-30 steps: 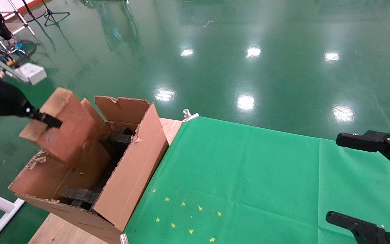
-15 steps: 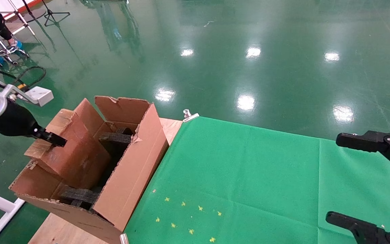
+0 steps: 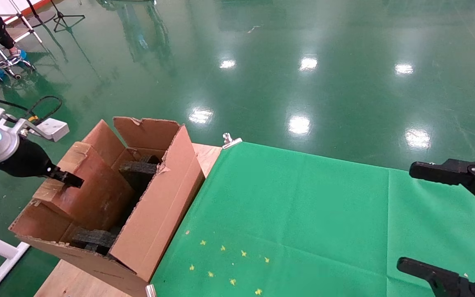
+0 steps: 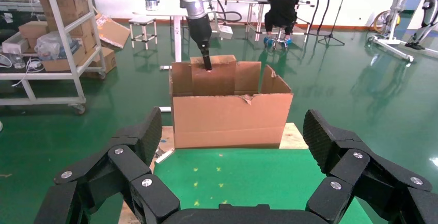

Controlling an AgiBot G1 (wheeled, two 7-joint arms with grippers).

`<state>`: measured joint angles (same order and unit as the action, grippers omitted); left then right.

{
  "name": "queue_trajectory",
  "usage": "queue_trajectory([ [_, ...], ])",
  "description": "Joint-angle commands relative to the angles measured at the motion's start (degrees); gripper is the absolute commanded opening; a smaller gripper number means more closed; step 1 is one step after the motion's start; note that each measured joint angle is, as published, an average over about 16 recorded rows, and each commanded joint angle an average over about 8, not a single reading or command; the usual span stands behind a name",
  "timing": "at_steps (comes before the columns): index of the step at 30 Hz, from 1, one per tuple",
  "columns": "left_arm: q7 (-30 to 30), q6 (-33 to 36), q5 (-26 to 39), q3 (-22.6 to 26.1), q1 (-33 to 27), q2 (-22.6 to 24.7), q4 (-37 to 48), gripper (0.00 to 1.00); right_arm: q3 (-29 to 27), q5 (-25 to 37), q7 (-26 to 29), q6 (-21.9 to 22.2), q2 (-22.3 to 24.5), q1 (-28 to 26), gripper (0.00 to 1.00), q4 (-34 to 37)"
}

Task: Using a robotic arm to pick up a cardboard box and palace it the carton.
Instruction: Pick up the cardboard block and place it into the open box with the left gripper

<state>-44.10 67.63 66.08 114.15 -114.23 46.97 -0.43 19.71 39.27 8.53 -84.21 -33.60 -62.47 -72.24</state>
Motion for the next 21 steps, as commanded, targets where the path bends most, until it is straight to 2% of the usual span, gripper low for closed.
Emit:
queue_trajectory([
  [1, -0.04, -0.25, -0.12, -0.08, 0.59, -0.02, 0.01, 0.0, 0.0, 0.0, 0.0, 0.0, 0.0, 0.0, 1.0, 0.0],
  [21, -1.58, -3.93, -1.29, -0.89, 6.19, 1.17, 0.05, 0.0, 0.02, -0.01, -0.01, 0.01, 0.01, 0.0, 1.0, 0.0],
])
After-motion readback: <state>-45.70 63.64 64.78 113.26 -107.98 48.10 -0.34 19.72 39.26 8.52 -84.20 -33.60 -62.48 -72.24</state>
